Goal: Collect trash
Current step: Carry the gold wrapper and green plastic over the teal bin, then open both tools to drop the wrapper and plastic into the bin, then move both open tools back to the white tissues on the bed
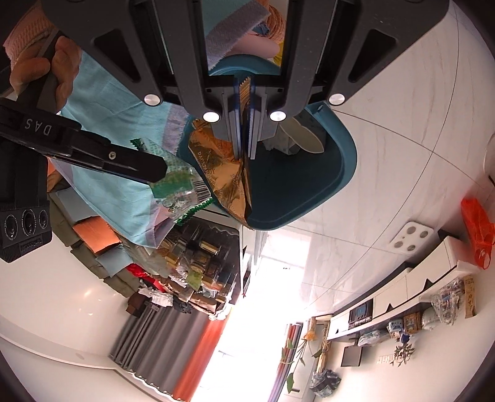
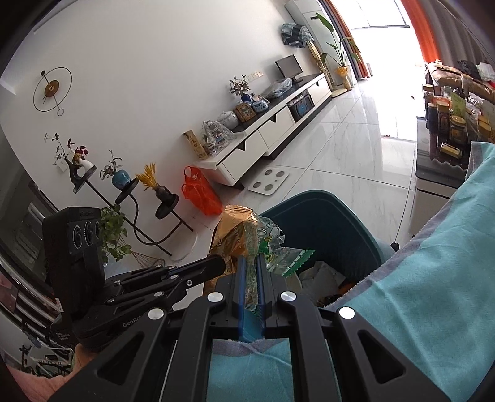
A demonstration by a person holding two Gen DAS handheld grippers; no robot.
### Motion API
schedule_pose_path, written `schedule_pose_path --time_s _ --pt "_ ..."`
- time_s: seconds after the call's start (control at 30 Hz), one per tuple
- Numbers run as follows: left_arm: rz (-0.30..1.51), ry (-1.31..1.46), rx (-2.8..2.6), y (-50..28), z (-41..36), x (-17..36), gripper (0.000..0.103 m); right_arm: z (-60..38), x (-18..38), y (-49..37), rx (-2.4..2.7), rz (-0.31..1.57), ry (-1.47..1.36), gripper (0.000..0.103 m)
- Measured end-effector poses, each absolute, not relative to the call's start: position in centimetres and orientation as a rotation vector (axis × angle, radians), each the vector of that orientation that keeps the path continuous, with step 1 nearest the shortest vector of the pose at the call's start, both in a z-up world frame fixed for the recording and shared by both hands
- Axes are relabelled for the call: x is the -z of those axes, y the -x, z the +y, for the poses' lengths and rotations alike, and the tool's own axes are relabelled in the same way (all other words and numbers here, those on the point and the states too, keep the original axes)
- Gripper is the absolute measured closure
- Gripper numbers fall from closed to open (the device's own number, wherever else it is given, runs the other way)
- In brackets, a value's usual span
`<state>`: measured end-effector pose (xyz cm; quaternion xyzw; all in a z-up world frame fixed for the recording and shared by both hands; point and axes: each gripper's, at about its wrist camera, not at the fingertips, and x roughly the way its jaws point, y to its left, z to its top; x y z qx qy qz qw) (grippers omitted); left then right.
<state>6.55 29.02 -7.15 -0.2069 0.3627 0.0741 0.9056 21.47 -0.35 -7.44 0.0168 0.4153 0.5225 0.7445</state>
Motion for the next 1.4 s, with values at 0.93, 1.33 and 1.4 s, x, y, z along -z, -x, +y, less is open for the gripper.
schedule_pose_path --time_s 0.93,1.33,1.4 --pt "0.829 0.484 -0.165 -12.6 28.7 11.8 0.061 0.5 10.3 -23.7 -0.995 1.041 -0.042 0.079" --pt "0.673 0.428 -0.097 -9.4 26.2 7.0 0.04 -5.1 6.7 -21.8 -0.992 0.91 -0.077 0.064" --pt "0.648 0.413 -0.053 -8.9 24.9 6.1 0.038 -6.7 5.8 -21.1 -0.988 0.867 -0.076 0.062"
